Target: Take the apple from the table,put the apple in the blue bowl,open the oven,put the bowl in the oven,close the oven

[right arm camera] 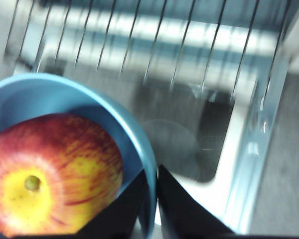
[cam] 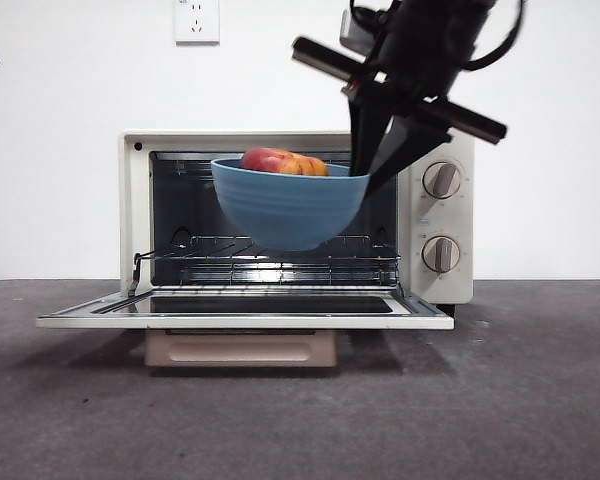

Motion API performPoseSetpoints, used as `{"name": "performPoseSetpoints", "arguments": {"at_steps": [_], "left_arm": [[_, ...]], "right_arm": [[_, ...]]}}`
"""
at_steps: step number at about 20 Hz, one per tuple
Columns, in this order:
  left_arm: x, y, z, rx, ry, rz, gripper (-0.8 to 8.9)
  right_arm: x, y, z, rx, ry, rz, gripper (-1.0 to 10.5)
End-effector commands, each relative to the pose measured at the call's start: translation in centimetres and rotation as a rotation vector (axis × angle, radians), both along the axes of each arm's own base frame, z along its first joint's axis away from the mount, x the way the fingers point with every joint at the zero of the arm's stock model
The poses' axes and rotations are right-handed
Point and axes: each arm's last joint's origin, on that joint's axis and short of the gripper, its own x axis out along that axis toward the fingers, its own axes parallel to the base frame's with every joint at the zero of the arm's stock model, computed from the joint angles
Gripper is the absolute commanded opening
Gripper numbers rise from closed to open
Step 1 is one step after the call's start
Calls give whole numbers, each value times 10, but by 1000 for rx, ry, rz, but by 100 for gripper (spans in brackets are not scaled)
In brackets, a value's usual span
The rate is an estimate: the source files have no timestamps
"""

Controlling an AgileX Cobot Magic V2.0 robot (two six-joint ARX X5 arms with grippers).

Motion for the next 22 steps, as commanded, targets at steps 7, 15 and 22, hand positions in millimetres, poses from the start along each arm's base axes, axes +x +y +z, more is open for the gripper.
{"name": "performPoseSetpoints", "arguments": {"at_steps": [7,15,22], "left_arm": [[1,-1,3,-2,-17,-8,7],[0,-4,2,-1,-11,-32,7],[0,-4,2,0,-10,-34,7]], "right_arm": [[55,23,5,66,-1,-152,3],[80,22,-5,61,-5,-265,3],[85,15,-5,52,-23,-300,3]]}}
